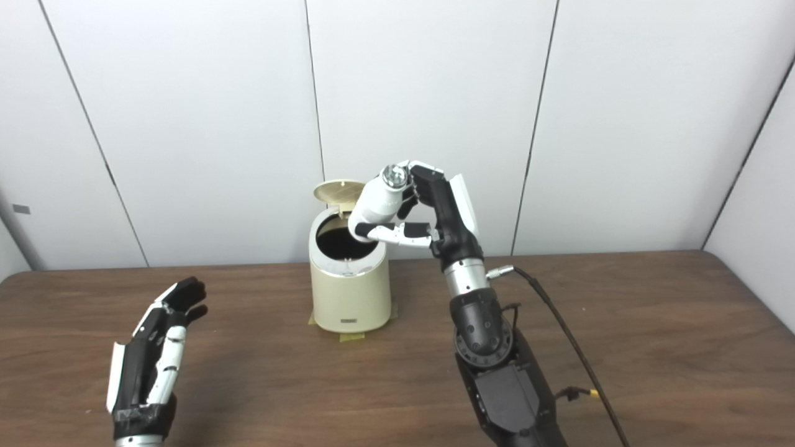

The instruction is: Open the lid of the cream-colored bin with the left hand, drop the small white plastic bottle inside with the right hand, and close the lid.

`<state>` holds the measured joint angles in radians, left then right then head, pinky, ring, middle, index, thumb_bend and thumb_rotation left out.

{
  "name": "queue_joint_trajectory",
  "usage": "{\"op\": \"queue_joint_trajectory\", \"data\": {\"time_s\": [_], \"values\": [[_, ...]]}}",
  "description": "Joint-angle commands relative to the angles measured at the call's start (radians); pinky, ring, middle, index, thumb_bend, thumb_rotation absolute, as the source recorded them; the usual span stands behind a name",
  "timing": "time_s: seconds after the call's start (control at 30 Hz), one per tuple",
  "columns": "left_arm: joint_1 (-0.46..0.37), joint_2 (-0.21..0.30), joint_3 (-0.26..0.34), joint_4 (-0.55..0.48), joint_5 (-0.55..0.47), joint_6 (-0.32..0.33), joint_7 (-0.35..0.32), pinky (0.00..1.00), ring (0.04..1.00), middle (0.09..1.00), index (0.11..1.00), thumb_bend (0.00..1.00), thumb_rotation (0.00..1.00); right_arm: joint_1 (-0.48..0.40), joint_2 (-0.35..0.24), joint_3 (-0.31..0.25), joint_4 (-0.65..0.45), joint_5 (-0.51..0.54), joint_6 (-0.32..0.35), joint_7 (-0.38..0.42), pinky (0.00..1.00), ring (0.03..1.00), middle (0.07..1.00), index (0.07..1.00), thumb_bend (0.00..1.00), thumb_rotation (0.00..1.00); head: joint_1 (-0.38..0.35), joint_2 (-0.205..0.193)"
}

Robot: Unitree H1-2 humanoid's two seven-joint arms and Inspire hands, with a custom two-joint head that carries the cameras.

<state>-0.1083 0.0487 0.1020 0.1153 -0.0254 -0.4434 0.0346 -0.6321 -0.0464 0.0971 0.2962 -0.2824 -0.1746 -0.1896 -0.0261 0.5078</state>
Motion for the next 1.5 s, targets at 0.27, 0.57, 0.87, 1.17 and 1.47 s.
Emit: {"op": "queue_joint_trajectory", "data": {"time_s": [0.27, 0.57, 0.87, 1.17, 1.47], "values": [[0.076, -0.032, -0.027, 0.036, 0.038, 0.000, 0.018, 0.79, 0.827, 0.817, 0.818, 0.21, 0.65, -0.100, 0.011, 0.012, 0.059, -0.030, -0.076, -0.017, 0.34, 0.410, 0.474, 0.522, 0.52, 0.00, 0.008, 0.009], [0.078, -0.041, -0.036, 0.028, 0.055, 0.000, 0.036, 0.79, 0.827, 0.812, 0.813, 0.20, 0.65, -0.134, 0.015, 0.026, 0.184, -0.100, -0.177, -0.102, 0.33, 0.413, 0.483, 0.506, 0.52, 0.00, 0.016, 0.013], [0.081, -0.051, -0.045, 0.021, 0.092, 0.000, 0.067, 0.78, 0.810, 0.803, 0.798, 0.21, 0.68, -0.164, 0.027, 0.031, 0.282, -0.136, -0.228, -0.175, 0.32, 0.410, 0.481, 0.507, 0.52, 0.00, 0.026, 0.018], [0.092, -0.055, -0.055, -0.004, 0.117, 0.014, 0.082, 0.76, 0.808, 0.799, 0.798, 0.20, 0.68, -0.192, 0.002, 0.112, 0.423, -0.169, -0.295, -0.362, 0.33, 0.411, 0.481, 0.511, 0.52, 0.00, 0.033, 0.025], [0.095, -0.050, -0.062, -0.015, 0.101, 0.030, 0.075, 0.78, 0.821, 0.808, 0.805, 0.22, 0.68, -0.197, -0.024, 0.210, 0.471, -0.200, -0.295, -0.451, 0.32, 0.399, 0.515, 0.498, 0.52, 0.00, 0.036, 0.027]]}}
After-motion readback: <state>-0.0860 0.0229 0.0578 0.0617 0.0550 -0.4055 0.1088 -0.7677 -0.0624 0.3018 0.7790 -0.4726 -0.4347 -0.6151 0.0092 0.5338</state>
